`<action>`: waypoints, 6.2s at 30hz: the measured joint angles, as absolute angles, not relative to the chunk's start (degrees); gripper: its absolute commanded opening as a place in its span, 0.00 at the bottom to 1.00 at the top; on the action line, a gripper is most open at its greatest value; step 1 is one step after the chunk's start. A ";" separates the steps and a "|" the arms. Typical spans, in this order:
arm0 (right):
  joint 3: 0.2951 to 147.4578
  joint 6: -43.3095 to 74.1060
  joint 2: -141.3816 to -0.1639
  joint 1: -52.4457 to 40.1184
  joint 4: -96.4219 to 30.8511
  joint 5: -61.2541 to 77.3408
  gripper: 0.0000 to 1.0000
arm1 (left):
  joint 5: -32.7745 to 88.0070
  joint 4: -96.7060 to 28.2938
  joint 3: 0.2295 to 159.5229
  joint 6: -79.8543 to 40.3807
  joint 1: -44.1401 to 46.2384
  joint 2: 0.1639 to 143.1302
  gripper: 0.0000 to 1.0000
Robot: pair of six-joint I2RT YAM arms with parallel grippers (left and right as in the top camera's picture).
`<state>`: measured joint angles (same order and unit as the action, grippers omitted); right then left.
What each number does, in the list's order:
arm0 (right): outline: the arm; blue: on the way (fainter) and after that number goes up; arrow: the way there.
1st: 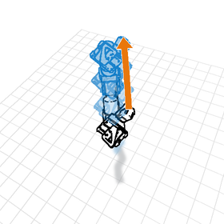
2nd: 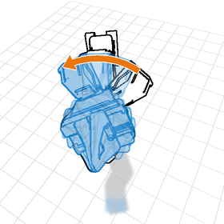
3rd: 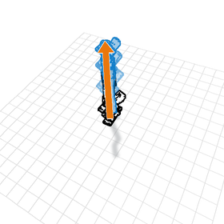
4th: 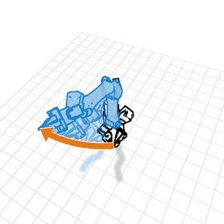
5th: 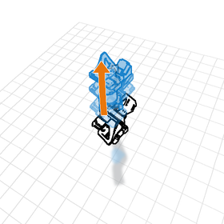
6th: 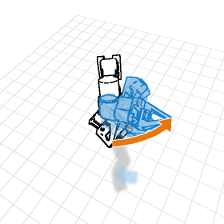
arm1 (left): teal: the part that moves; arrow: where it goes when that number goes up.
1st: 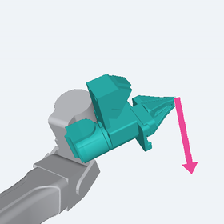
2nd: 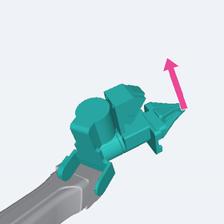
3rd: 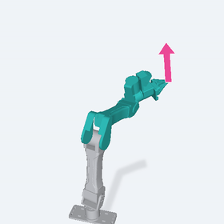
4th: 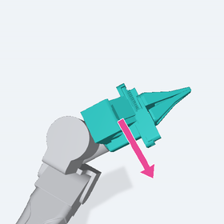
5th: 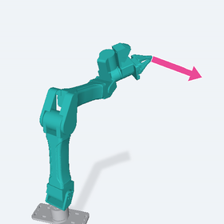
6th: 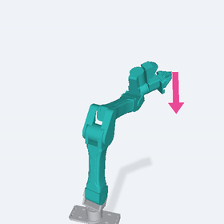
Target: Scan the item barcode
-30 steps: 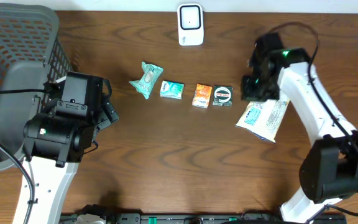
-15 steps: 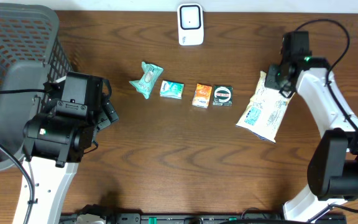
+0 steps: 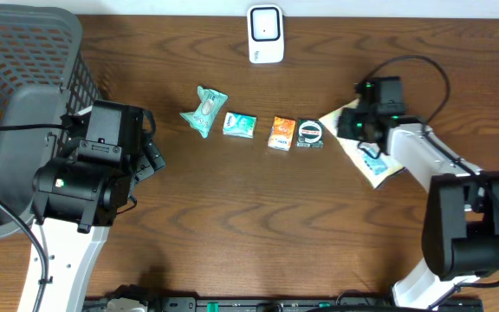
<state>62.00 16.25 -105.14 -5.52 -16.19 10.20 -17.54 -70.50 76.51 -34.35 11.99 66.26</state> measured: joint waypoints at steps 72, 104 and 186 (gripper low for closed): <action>63.48 25.21 -105.25 2.24 -17.47 -0.75 0.13 | -17.54 -70.54 76.51 -34.35 11.99 66.26 1.00; 61.34 21.28 -105.12 -9.26 -37.60 7.49 0.01 | -17.54 -70.50 76.51 -34.35 11.99 66.26 1.00; 77.82 -1.74 -112.25 9.63 -37.82 62.13 0.01 | -17.54 -70.52 76.51 -34.35 11.99 66.26 1.00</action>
<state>77.82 -1.74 -112.25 9.63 -37.82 62.13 -17.54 -70.52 76.51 -34.35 11.99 66.26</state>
